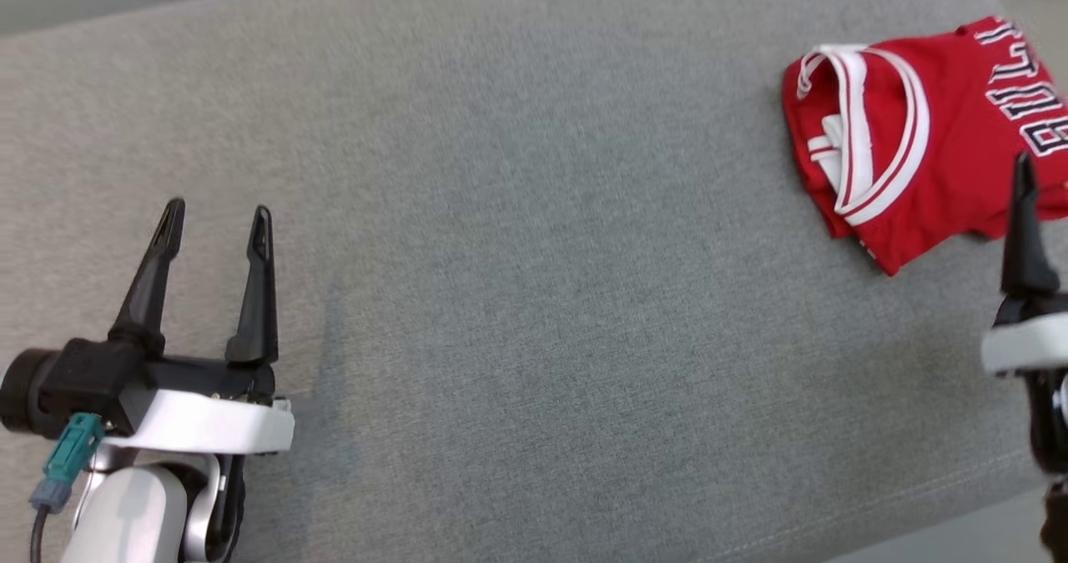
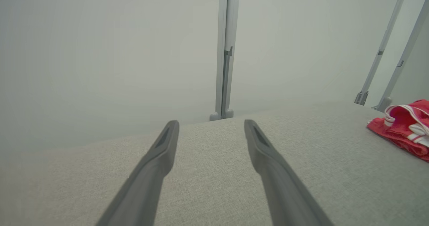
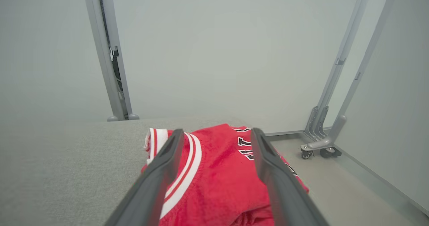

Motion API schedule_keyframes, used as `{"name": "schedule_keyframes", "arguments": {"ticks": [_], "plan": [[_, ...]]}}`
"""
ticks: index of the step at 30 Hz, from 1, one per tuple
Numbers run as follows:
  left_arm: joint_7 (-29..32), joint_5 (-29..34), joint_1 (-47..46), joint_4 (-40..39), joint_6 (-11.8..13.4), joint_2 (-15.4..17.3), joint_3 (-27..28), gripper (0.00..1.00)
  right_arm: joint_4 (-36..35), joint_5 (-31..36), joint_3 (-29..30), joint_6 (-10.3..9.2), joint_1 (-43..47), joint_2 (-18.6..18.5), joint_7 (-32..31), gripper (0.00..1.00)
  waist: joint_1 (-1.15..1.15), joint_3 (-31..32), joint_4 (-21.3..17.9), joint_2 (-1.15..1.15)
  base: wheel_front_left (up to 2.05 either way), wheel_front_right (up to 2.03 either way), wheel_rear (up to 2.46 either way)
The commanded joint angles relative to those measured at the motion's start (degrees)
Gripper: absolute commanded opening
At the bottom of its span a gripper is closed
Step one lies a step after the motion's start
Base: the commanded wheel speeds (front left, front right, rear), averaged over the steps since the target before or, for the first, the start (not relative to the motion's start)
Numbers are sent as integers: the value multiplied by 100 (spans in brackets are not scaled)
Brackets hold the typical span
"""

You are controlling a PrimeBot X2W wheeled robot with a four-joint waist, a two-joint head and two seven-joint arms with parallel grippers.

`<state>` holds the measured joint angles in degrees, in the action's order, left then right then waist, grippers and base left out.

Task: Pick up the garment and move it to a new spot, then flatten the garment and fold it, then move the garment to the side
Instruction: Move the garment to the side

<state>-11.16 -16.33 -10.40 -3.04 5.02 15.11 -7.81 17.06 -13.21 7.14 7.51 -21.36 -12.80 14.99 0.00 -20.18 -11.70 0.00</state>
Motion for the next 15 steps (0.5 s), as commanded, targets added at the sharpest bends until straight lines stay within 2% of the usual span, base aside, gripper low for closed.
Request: {"name": "schedule_keyframes", "arguments": {"ticks": [1,3,7,15], "plan": [[-11,-26,43,9,19,10,23,100,-7,4,29,-4,42,-32,28,100,0,256,105,0,0,0,0],[-57,-80,216,75,74,-48,44,100,-523,44,-23,-4,454,168,-8,100,0,517,229,0,0,0,0],[-101,-149,438,143,149,-98,73,100,-1125,44,-163,-4,903,401,-257,100,0,835,420,0,0,0,0],[-91,-205,955,200,281,-161,63,100,-1855,43,-440,-3,1655,653,-879,100,0,1464,826,0,0,0,0]]}}
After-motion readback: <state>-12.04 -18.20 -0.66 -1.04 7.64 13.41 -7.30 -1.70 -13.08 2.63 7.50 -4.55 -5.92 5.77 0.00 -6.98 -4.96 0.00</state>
